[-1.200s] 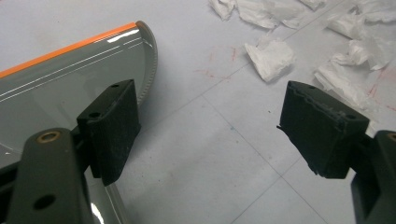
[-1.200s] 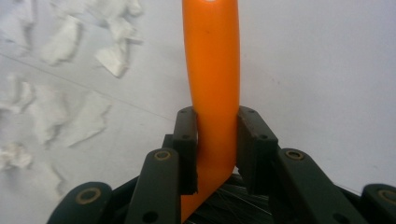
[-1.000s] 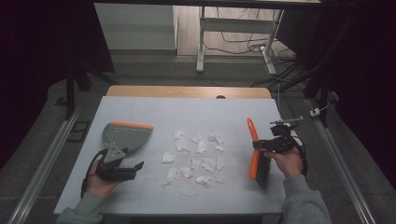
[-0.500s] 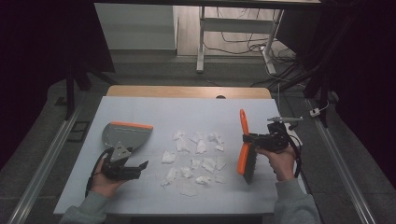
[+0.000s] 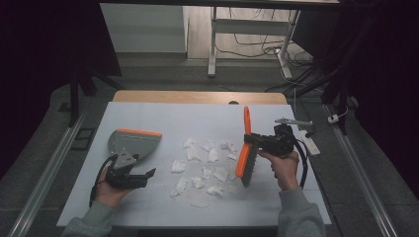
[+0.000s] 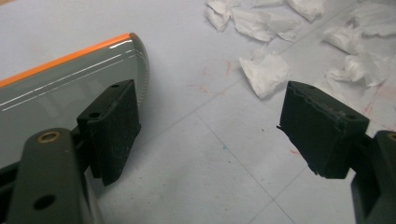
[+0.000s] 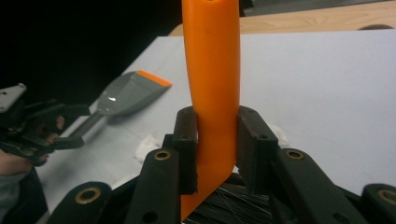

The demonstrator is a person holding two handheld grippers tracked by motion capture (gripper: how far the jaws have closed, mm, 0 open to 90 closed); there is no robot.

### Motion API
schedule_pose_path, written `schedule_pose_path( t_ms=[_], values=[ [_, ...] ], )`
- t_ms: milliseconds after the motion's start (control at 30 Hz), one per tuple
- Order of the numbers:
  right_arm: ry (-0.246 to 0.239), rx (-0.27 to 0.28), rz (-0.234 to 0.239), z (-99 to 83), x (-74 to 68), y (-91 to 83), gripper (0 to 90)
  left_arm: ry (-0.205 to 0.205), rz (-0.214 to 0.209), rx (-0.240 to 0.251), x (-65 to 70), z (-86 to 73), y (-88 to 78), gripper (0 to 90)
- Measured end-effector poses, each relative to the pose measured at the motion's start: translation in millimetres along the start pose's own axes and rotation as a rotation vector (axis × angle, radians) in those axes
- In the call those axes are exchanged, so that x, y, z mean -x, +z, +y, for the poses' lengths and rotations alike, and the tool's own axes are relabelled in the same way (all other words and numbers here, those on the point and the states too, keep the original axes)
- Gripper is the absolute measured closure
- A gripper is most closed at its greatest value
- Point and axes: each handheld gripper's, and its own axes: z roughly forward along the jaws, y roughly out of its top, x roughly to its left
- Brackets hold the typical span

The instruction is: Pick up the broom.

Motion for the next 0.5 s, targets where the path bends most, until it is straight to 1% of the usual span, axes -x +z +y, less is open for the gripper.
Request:
schedule_pose_path(
  t_ms=[100,167,200,333,400,500],
  values=[
    [-0.010,0.033,-0.008,2.8,-3.9,0.1,71.2,0.000,0.005,0.005,-0.2,2.9,-0.6,20.7],
    [-0.012,0.042,-0.017,2.5,-3.8,1.8,71.2,0.000,0.004,0.003,-0.2,4.4,0.3,20.7],
    [-0.006,0.040,-0.013,2.1,-2.8,3.2,71.2,0.001,0.004,0.003,0.0,5.0,0.9,20.7],
    [0.011,0.056,-0.020,0.7,-0.1,6.8,71.2,-0.002,-0.014,0.002,3.7,9.6,3.3,20.7],
    [0.022,0.069,-0.022,0.2,-0.5,8.0,71.2,0.002,-0.028,0.008,7.6,14.5,5.1,20.7],
    [0.024,0.086,-0.018,-0.6,-3.8,9.5,71.2,0.004,-0.055,0.022,15.1,24.6,8.8,20.8]
  ],
)
